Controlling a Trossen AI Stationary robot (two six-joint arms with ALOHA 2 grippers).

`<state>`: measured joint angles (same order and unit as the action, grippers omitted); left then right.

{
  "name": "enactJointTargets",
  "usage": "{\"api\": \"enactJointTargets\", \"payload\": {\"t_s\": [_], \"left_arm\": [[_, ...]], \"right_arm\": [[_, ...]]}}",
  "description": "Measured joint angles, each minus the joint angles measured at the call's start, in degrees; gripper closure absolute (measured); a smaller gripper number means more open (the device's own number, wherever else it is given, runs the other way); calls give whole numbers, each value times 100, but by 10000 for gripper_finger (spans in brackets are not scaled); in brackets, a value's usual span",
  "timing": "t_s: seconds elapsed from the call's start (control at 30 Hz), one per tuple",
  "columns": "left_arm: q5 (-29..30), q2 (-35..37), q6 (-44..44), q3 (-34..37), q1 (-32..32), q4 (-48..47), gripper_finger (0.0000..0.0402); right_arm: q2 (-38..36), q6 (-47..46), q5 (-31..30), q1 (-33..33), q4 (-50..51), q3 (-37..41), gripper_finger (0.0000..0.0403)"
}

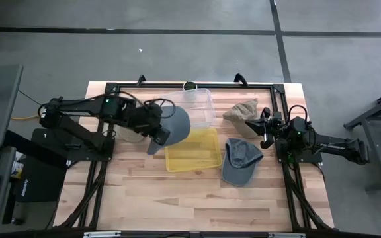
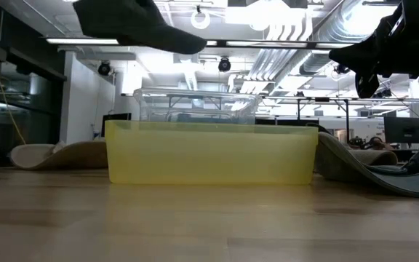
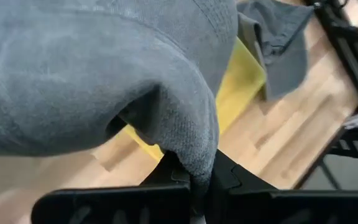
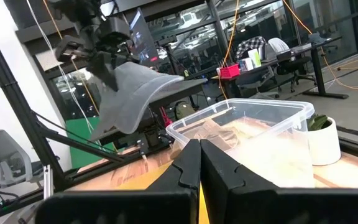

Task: Pick & Place hat
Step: Put the bottom gray cap into the transparent bin

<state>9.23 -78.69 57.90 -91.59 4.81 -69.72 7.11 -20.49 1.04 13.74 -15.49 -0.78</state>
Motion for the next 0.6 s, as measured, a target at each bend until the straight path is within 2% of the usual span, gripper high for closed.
{"api": "enactJointTargets", "payload": {"t_s": [0.33, 0.6], "left_arm": [[0, 1, -1379, -77, -701, -161, 401], [-821, -288, -2160, -69, -1369, -31, 401]], "right_arm": [[0, 0, 0, 0, 0, 0, 402], [0, 0, 0, 0, 0, 0, 402]]}}
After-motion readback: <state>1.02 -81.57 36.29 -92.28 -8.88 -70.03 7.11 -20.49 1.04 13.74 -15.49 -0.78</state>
